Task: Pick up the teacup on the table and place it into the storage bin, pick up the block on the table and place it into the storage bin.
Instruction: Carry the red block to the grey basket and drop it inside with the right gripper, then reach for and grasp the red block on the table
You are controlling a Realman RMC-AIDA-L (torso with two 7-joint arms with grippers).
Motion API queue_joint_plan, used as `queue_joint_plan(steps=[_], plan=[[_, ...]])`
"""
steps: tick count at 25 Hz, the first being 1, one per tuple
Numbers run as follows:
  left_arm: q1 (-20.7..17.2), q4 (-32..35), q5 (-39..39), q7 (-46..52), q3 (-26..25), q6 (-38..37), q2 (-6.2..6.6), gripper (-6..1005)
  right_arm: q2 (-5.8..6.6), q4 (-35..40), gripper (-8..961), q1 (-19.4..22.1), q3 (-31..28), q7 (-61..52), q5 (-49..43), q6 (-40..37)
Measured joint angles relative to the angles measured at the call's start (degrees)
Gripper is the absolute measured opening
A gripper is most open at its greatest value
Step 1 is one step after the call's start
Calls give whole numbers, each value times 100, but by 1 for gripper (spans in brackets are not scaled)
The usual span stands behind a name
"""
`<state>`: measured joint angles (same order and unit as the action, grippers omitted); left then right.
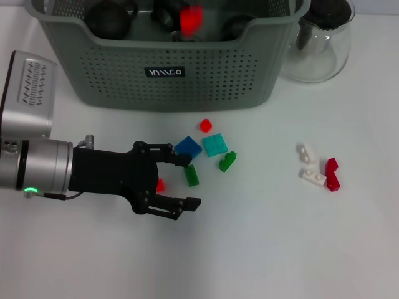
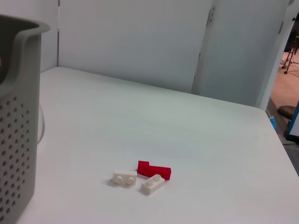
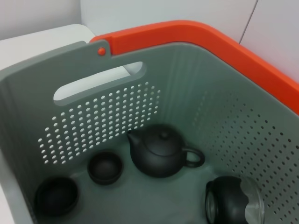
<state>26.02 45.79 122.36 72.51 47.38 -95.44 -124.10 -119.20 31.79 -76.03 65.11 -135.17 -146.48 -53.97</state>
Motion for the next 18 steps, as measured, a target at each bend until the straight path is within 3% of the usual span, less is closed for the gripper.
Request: queue_joint_plan(steps=[4,10,11,13,18], plan=[[0,0,-15,0,0,0,0,846,4,63,486,13,10,0,-11,-25],[0,1,-32,0,16,-1,-1,846,-2,818,714,269,-31,52,74,-434],[0,1,-30,2,22,-2,-1,846,26,1442,725,513,-64,66,287,-880],[0,1,-24,9,27,-6,-1,846,69,1712,747,619,-86,65,429,-1171],[0,1,5,25,16,-25,-1,847,413,2843,803,1132,-581,97,1284,-3136]])
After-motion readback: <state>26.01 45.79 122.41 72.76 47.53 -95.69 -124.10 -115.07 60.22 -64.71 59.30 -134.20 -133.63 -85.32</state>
